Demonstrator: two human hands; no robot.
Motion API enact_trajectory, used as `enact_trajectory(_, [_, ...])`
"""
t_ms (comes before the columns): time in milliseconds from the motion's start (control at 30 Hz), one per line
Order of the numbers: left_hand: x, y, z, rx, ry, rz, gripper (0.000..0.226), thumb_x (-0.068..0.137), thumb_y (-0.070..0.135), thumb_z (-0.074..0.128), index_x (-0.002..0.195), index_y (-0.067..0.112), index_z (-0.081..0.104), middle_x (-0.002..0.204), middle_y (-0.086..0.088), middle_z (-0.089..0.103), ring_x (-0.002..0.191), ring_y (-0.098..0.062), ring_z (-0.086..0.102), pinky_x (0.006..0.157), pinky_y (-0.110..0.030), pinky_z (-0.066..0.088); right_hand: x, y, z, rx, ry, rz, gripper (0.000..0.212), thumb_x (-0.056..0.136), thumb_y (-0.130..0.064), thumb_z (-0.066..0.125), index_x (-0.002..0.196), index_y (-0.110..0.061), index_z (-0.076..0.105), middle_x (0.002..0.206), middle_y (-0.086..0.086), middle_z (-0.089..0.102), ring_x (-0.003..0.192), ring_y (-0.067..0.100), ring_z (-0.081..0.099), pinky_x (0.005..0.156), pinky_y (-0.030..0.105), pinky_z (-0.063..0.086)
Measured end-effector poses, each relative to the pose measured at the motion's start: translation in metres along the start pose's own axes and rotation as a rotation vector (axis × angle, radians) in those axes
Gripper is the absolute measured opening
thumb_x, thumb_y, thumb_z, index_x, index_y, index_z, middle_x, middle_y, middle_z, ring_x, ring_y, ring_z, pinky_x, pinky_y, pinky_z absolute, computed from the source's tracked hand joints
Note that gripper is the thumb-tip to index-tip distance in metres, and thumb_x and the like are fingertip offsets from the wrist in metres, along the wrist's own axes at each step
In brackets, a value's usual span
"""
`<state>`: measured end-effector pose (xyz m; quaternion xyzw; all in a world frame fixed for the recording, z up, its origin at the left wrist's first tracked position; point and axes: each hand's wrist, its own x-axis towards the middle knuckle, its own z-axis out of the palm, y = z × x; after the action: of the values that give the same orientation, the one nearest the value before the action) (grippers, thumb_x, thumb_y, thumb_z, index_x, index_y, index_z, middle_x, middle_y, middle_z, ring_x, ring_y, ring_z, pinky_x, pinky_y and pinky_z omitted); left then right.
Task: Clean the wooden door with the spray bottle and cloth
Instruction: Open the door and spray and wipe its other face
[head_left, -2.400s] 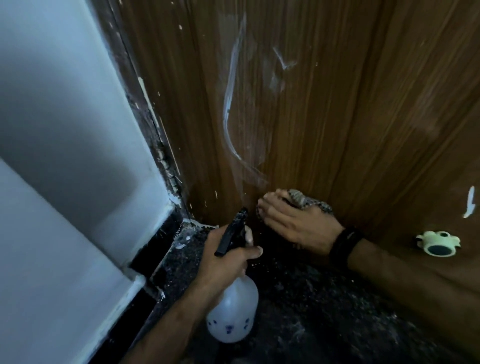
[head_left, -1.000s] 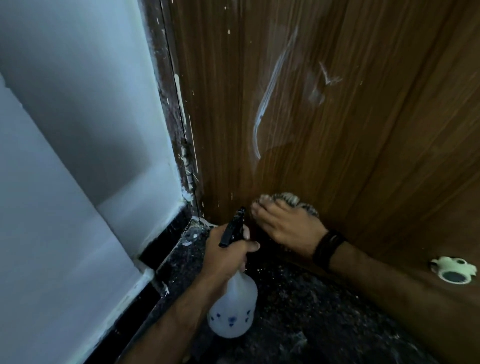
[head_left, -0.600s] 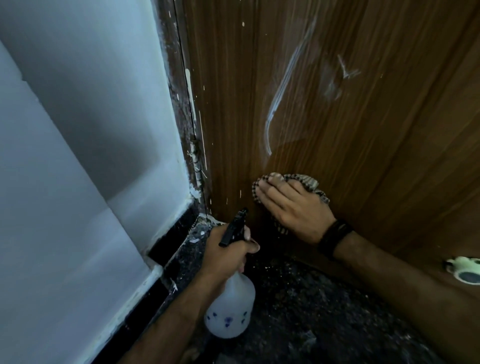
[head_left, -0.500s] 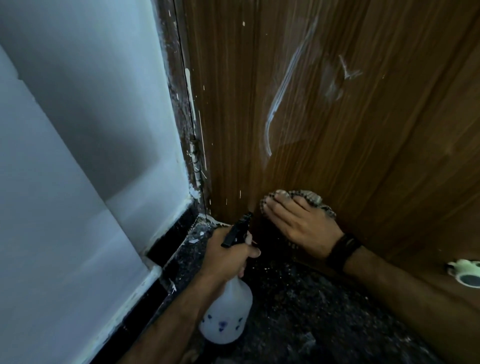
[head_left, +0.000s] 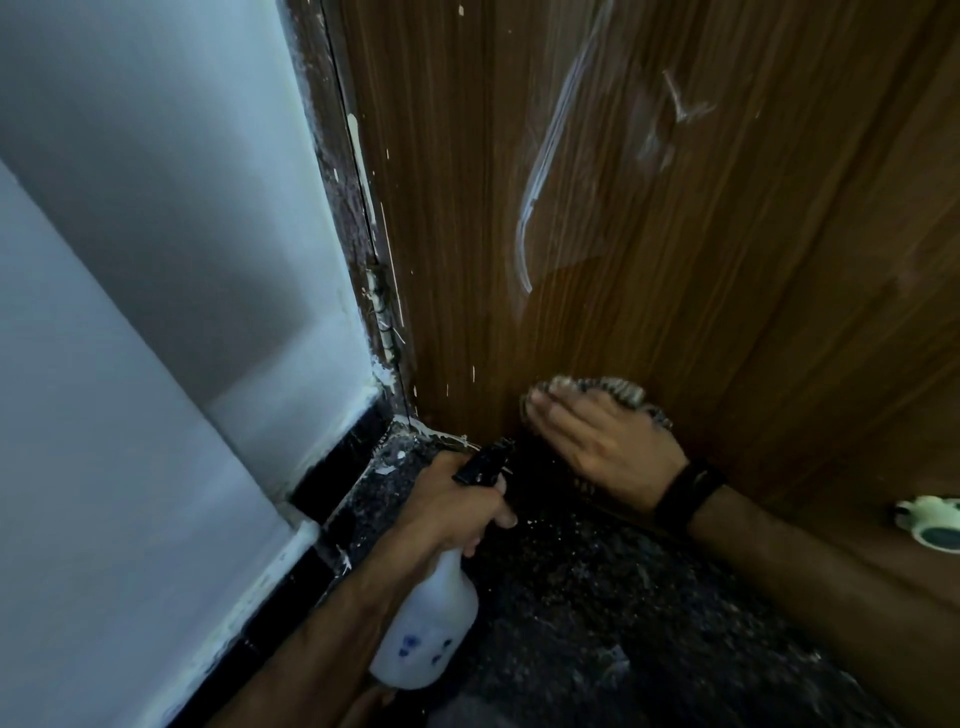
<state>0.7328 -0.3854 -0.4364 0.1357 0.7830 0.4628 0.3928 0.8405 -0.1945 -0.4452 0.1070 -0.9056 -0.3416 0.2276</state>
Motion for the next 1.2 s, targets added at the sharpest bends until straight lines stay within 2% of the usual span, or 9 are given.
enact_trajectory(67, [0.001,-0.001,-0.001,0.025,-0.025,-0.004,0.050,0.072,-0.001,0.080,0.115,0.010,0.057,0.073,-0.007,0.062,0.034,-0.012,0.045,0.040,-0.022,0.038,-0.020,-0.019,0.015,0.023,-0.119,-0.103,0.046,0.093,-0.007,0.035,0.123,-0.004,0.070,0.126,0.016,0.066,0.118,0.034,0.054,0.093,0.041,0.046])
enact_trajectory(133, [0.000,-0.003,-0.003,0.064,-0.065,0.031,0.034,0.072,-0.001,0.080,0.097,0.011,0.059,0.063,-0.004,0.058,0.034,-0.014,0.044,0.043,-0.023,0.038,-0.036,-0.030,0.022,0.040,-0.218,-0.153,0.047,0.094,-0.008,0.033,0.121,-0.006,0.072,0.123,0.013,0.068,0.114,0.030,0.061,0.090,0.036,0.052])
enact_trajectory(200, [0.000,-0.006,-0.005,0.094,-0.073,0.065,0.027,0.072,-0.001,0.078,0.085,0.011,0.057,0.050,0.000,0.051,0.033,-0.017,0.042,0.046,-0.025,0.037,-0.039,-0.031,0.025,0.057,-0.223,-0.162,0.047,0.094,-0.008,0.032,0.121,-0.006,0.071,0.122,0.013,0.068,0.113,0.029,0.063,0.090,0.037,0.050])
enact_trajectory(267, [0.001,-0.007,-0.006,0.092,-0.051,0.068,0.028,0.071,-0.001,0.078,0.090,0.008,0.059,0.045,0.002,0.049,0.033,-0.017,0.042,0.044,-0.024,0.037,-0.024,-0.024,0.019,0.045,-0.147,-0.100,0.046,0.093,-0.009,0.034,0.122,-0.005,0.070,0.123,0.014,0.068,0.113,0.031,0.063,0.092,0.040,0.042])
enact_trajectory(467, [0.004,0.001,-0.018,0.015,0.024,0.137,0.027,0.075,-0.007,0.073,0.075,0.010,0.052,0.058,-0.012,0.043,0.036,-0.020,0.037,0.043,-0.025,0.034,0.044,-0.004,0.002,-0.004,0.013,0.131,0.046,0.094,-0.007,0.036,0.134,0.000,0.058,0.136,0.017,0.059,0.125,0.034,0.047,0.095,0.041,0.034])
enact_trajectory(633, [0.003,-0.003,-0.027,-0.052,0.057,0.151,0.028,0.075,-0.010,0.071,0.075,0.011,0.052,0.056,-0.009,0.041,0.036,-0.018,0.035,0.042,-0.024,0.033,0.031,-0.027,0.028,0.004,-0.149,-0.108,0.053,0.090,-0.007,0.030,0.126,-0.005,0.068,0.125,0.014,0.066,0.116,0.031,0.059,0.095,0.038,0.046])
enact_trajectory(733, [0.002,-0.005,-0.032,-0.073,0.056,0.183,0.029,0.075,-0.012,0.069,0.073,0.011,0.052,0.059,-0.011,0.041,0.035,-0.018,0.035,0.042,-0.023,0.033,0.024,-0.037,0.036,0.026,-0.260,-0.222,0.046,0.090,-0.013,0.037,0.118,-0.010,0.073,0.121,0.011,0.067,0.112,0.028,0.061,0.093,0.036,0.048])
enact_trajectory(1033, [0.011,-0.009,-0.047,-0.051,0.108,0.097,0.032,0.073,-0.007,0.074,0.066,0.013,0.049,0.043,-0.002,0.041,0.032,-0.019,0.036,0.042,-0.022,0.033,0.088,-0.015,0.012,0.039,-0.021,0.101,0.048,0.094,-0.008,0.031,0.131,0.000,0.060,0.133,0.017,0.060,0.124,0.034,0.047,0.097,0.041,0.034])
enact_trajectory(1200, [0.018,-0.012,-0.053,-0.085,0.127,0.102,0.032,0.071,-0.008,0.073,0.067,0.014,0.050,0.046,-0.001,0.044,0.036,-0.019,0.039,0.044,-0.027,0.036,0.084,-0.041,0.044,0.039,-0.204,-0.160,0.053,0.092,-0.011,0.026,0.118,-0.007,0.072,0.123,0.012,0.063,0.117,0.031,0.052,0.089,0.036,0.053])
